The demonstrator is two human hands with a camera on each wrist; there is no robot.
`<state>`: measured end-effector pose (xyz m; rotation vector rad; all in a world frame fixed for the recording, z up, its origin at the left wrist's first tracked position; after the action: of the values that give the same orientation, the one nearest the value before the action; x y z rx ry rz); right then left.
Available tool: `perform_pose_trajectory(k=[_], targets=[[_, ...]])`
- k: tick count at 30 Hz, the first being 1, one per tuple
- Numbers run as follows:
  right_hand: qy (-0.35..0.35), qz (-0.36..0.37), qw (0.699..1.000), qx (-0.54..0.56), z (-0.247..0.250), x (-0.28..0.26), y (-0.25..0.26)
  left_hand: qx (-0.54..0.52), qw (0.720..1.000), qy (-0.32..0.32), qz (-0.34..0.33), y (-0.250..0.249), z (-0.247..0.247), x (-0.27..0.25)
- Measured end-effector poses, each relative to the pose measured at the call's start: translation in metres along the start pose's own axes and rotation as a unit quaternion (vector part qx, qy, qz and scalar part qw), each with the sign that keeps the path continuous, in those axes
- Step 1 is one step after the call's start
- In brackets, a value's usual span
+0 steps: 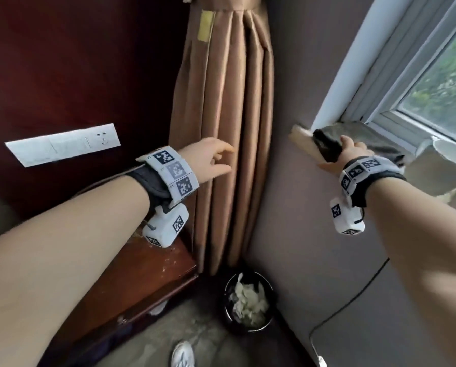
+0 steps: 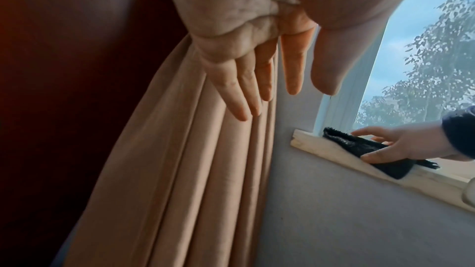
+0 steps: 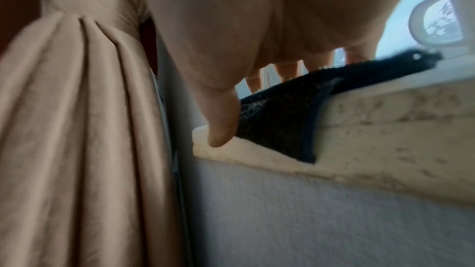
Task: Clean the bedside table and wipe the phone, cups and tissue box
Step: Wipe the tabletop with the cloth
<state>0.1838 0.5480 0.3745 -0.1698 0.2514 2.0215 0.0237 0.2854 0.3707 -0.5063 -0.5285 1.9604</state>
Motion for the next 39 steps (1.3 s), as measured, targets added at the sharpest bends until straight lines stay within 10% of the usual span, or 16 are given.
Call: perform_pose_trajectory(k=[10,14,23,39], targets=[[-0.015,0.017,1.0,-0.004,0.015,-0.025,0.026,0.015,0.998,0.022,-0.053,0.033,0.021,0.013],[-0.027,0.137,0.99,0.034,0.017,-0.057,0.062,-0.001,0.999,0.02,-0.05,0.044,0.025,0.012],[-0.006,0.439,0.898,0.011,0.012,-0.119,0.15,-0.08,0.994,0.062,-0.045,0.049,0.032,0.0],[0.184,0.576,0.74,0.294,-0.068,-0.123,0.269,-0.045,0.97,-0.055,0.232,0.122,0.036,-0.12]])
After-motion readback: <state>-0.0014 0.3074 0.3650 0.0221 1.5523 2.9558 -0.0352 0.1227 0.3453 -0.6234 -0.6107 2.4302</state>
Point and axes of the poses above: each hand's wrist, its own x-axis towards the middle knuckle, its own z-axis out of the back of the hand, y = z × x, the point moved 4 cm from there along x, towards the middle knuckle, and after that the axes turned 7 degrees about y, right-handed, at the moved point
